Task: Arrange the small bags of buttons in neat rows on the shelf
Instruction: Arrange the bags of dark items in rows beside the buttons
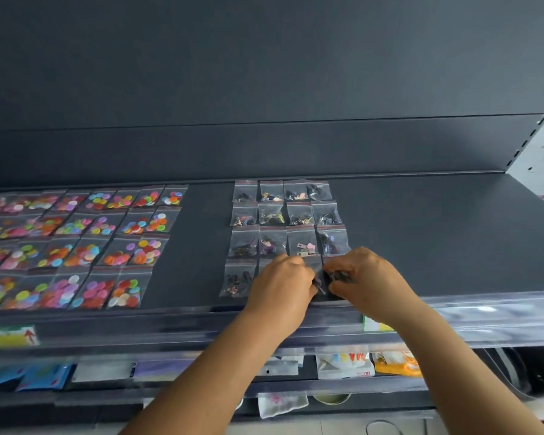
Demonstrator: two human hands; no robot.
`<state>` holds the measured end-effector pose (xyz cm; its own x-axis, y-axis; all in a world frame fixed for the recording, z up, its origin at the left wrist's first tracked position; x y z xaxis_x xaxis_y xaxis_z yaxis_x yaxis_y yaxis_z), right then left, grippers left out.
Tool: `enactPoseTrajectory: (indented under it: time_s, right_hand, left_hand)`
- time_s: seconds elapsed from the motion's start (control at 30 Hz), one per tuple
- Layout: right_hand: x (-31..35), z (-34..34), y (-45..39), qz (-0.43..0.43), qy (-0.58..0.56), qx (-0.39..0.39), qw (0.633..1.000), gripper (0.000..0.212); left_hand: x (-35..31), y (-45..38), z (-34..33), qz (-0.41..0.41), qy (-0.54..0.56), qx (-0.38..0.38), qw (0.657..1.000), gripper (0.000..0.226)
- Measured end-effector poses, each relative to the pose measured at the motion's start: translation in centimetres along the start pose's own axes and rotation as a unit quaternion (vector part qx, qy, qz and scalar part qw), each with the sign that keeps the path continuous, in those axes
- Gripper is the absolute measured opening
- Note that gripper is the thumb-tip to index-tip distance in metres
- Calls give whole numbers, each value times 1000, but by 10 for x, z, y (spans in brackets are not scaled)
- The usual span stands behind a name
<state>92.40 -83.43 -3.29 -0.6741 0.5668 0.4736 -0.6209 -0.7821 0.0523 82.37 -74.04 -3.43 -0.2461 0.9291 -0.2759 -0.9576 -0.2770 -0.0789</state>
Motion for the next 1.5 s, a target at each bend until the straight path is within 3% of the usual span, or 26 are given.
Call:
enactPoseTrajectory:
  time_s: [0.07, 0.17, 0.3, 0.47, 0.77, 1.2, 1.5]
  right_hand:
    - [1, -2, -1, -16, 7, -8, 1000, 17]
    - [9, -3, -1, -19, 31, -42, 998, 44]
    - [41, -9, -6, 30, 81, -48, 995, 64]
    - [102, -35, -15, 100, 82, -18, 991, 75]
    - [252, -114, -14, 199, 55, 18, 978, 74]
    - [509, -243, 27, 301, 27, 60, 951, 72]
    - [633, -313, 30, 370, 24, 96, 924, 71]
  left_hand:
    - [1, 2, 3, -2, 6, -15, 1000, 24]
    - [8, 8, 12, 0, -2, -50, 999, 38]
    - [31, 28, 27, 29, -38, -86, 995, 59]
    - [81, 71, 48, 106, -39, -112, 987, 64]
    - [194, 189, 97, 218, -44, -159, 962, 64]
    - [357, 397, 166, 311, -82, -194, 927, 63]
    - [443, 498, 196, 398, -90, -225, 885, 62]
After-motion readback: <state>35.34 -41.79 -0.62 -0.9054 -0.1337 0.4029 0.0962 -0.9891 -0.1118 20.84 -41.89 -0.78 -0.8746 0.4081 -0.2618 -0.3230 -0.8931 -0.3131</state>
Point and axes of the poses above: each hand's wrist, its own y-axis away from the middle knuckle, its own z-axis out of the back of the hand, x = y × z, the point moved 4 cm from there along -y, towards the middle knuckle, and after that the axes turned 6 degrees about -z, right-handed, at the moved point
